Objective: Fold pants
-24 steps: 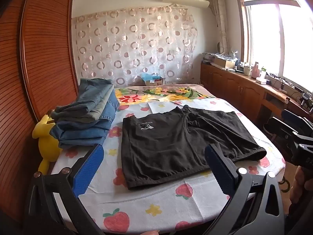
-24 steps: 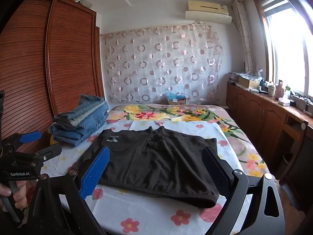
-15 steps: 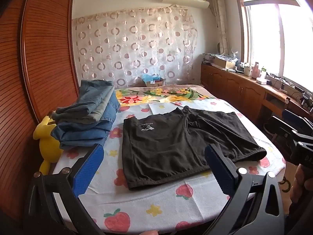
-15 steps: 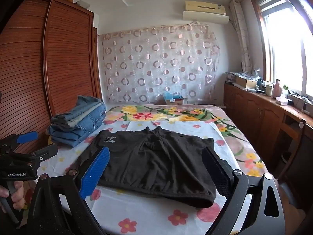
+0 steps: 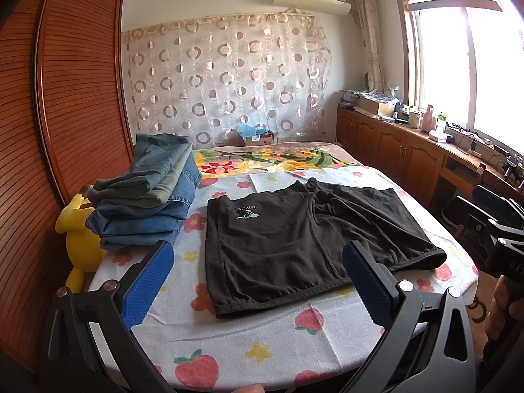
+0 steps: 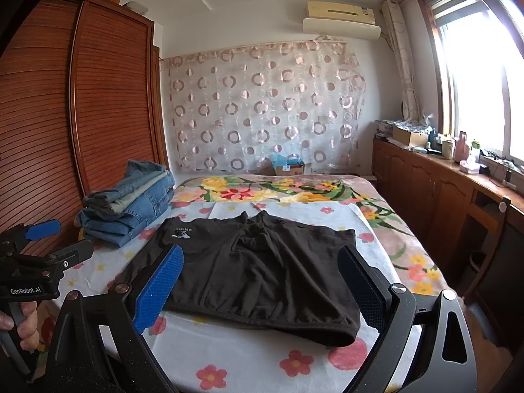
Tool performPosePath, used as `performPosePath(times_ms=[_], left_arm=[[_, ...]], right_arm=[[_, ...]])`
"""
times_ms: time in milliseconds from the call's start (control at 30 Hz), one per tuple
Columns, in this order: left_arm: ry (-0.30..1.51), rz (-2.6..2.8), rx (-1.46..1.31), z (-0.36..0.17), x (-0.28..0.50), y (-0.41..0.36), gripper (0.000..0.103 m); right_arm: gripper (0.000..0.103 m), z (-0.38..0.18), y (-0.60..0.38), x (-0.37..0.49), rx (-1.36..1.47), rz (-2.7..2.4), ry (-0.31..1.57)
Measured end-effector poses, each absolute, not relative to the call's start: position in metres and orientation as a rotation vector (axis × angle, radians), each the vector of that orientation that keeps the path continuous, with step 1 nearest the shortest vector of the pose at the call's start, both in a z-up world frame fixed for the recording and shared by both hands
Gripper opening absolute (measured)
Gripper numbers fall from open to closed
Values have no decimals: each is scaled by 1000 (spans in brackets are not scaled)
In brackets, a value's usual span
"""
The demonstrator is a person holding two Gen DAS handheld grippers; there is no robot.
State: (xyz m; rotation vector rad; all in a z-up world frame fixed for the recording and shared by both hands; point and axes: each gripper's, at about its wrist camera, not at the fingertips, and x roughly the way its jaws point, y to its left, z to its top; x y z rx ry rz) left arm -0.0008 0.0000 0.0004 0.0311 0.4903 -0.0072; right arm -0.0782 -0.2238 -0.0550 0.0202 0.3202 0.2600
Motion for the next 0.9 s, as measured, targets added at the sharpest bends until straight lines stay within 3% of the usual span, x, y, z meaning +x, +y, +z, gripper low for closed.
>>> performPosePath(times_ms=[900], left_arm=[[490, -6, 32, 3, 0, 3, 103]], right_arm=[[96, -55, -224, -78, 22, 259, 320]])
